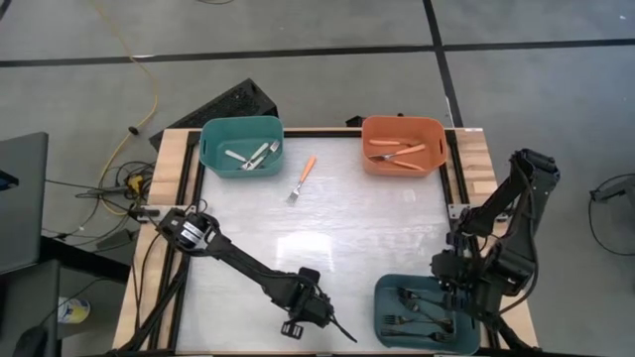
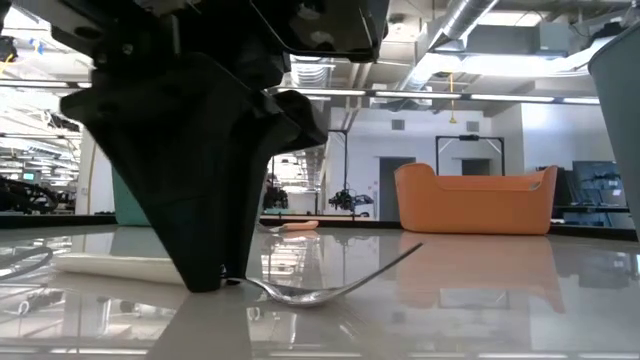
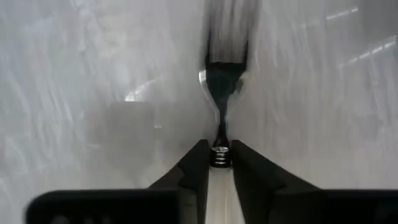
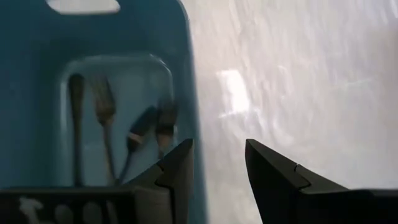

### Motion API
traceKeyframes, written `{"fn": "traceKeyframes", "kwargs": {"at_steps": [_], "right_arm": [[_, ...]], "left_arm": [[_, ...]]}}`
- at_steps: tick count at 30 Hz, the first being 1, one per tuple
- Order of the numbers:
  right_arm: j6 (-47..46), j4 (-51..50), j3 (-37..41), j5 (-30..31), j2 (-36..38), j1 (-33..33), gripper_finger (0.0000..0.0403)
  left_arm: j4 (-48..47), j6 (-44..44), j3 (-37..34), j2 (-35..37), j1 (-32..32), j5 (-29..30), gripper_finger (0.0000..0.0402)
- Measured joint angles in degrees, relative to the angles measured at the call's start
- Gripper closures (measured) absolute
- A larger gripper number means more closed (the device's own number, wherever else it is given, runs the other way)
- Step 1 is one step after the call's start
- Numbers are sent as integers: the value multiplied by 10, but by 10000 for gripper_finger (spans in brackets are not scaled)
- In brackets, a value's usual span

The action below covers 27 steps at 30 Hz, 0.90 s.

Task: Sort silverware by color (type)
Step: Put the white fork into the green bin

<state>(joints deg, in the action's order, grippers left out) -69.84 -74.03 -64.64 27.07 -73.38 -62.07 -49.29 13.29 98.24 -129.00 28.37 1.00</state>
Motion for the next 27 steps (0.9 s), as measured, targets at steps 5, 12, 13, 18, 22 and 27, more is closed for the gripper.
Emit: {"fn": "traceKeyframes", "kwargs": {"at_steps": [5, 12, 13, 18, 22, 27], "right_arm": [[-2, -47, 0, 0, 0, -15, 237], [43, -67, 0, 0, 0, -21, 237], [56, -67, 0, 3, 1, -16, 237], [94, -75, 0, 55, 25, 40, 237], [118, -65, 0, 115, 62, 115, 237], [162, 5, 0, 195, 122, 229, 237]], "left_arm": [[-6, 9, 0, 4, -22, -10, 386], [-35, -47, -6, 90, -84, 52, 387], [-44, -62, -2, 111, -92, 66, 387], [-139, -133, -5, 200, -158, 111, 388], [-173, -220, -2, 273, -251, 133, 389], [-215, -335, -3, 332, -407, 122, 390]]}}
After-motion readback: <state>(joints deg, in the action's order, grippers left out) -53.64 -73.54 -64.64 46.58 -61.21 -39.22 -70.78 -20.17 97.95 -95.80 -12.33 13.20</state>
